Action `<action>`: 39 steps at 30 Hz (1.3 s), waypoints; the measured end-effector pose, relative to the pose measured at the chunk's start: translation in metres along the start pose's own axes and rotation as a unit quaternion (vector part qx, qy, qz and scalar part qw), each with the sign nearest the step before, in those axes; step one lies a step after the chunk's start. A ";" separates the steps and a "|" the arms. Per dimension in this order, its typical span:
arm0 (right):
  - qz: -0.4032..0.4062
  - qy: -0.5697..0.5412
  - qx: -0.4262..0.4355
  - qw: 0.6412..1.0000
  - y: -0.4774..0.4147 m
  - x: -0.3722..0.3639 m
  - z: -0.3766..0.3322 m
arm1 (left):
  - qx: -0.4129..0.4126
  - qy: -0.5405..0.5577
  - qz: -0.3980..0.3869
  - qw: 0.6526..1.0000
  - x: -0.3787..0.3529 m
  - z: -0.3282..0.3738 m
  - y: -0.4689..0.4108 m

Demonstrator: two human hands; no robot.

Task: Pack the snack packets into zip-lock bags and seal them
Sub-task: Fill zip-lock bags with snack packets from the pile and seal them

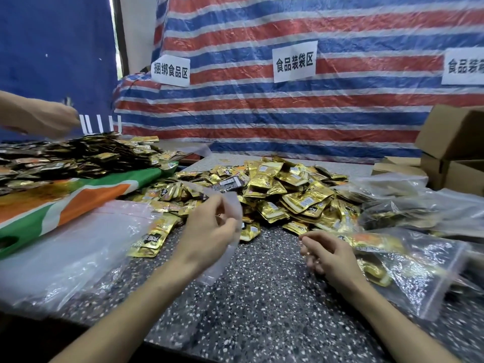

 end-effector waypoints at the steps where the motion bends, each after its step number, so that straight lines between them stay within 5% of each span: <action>1: -0.001 -0.020 -0.011 1.000 0.000 0.000 0.001 | 0.001 0.054 -0.028 0.998 -0.020 0.005 0.002; 5: -0.021 -0.094 -0.060 0.994 -0.003 0.001 0.007 | -0.019 0.170 -0.113 0.979 -0.087 0.023 0.013; 8: -0.033 -0.203 -0.088 0.975 -0.005 0.002 0.008 | -0.032 0.154 -0.148 0.976 -0.120 0.020 0.027; 11: 0.033 -0.243 -0.086 0.966 -0.005 0.014 0.009 | -0.031 0.111 -0.269 0.956 -0.153 0.010 0.047; 14: 0.042 -0.263 -0.090 0.960 -0.004 0.014 0.011 | 0.034 0.258 -0.314 0.913 -0.155 0.010 0.051; 17: 0.020 -0.229 -0.117 0.966 -0.002 0.007 0.014 | 0.135 0.345 -0.260 0.892 -0.149 -0.006 0.044; 21: -0.034 -0.129 -0.084 0.987 0.003 -0.007 0.008 | 0.139 0.302 -0.108 0.937 -0.124 -0.026 0.029; 30: 0.149 0.062 0.173 0.972 0.018 0.028 -0.054 | 0.050 0.145 0.014 0.988 -0.096 -0.028 0.027; 34: 0.028 0.140 0.228 0.963 0.022 0.003 -0.068 | 0.022 0.092 0.037 0.995 -0.091 -0.024 0.028; 39: -0.045 0.197 0.228 0.953 0.021 -0.012 -0.064 | 0.062 0.160 0.003 0.985 -0.092 -0.031 0.027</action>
Point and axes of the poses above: each hand's wrist, its own y-axis away from the middle knuckle, its own x-axis out of the back of the hand, z = x × y, the point moved 10 cm from there along -y, towards the middle knuckle, and after that the axes turned 9 degrees about -y, right-handed, at the moved point
